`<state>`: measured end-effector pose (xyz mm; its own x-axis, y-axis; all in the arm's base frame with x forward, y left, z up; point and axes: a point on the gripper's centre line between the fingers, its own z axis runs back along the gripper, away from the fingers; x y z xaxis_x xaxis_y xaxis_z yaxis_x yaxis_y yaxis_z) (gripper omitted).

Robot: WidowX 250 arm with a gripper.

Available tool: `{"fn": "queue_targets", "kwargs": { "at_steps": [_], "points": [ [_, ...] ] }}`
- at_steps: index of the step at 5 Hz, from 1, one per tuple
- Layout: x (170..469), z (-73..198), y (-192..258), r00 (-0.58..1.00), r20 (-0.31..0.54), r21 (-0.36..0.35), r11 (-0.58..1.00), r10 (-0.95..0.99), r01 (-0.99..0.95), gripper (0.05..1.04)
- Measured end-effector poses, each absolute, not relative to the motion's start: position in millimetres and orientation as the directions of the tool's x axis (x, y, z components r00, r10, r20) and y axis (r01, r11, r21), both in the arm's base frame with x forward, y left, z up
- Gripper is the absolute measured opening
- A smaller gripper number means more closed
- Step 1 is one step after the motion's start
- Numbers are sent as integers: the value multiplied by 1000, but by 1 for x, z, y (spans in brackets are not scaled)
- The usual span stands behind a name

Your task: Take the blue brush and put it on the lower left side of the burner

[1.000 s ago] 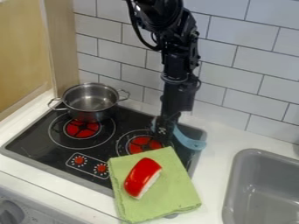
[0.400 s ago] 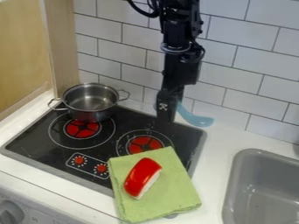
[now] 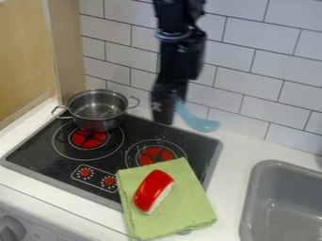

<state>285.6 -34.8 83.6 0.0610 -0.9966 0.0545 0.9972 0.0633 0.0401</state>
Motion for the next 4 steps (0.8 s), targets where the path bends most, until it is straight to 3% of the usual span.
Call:
{"fn": "queue_targets", "kwargs": {
  "at_steps": [1,4],
  "points": [
    [266,88,-6,135,63,35,137,-989,990,744],
    [223,60,64,317,89,4,319,-944,948,744]
  ]
}}
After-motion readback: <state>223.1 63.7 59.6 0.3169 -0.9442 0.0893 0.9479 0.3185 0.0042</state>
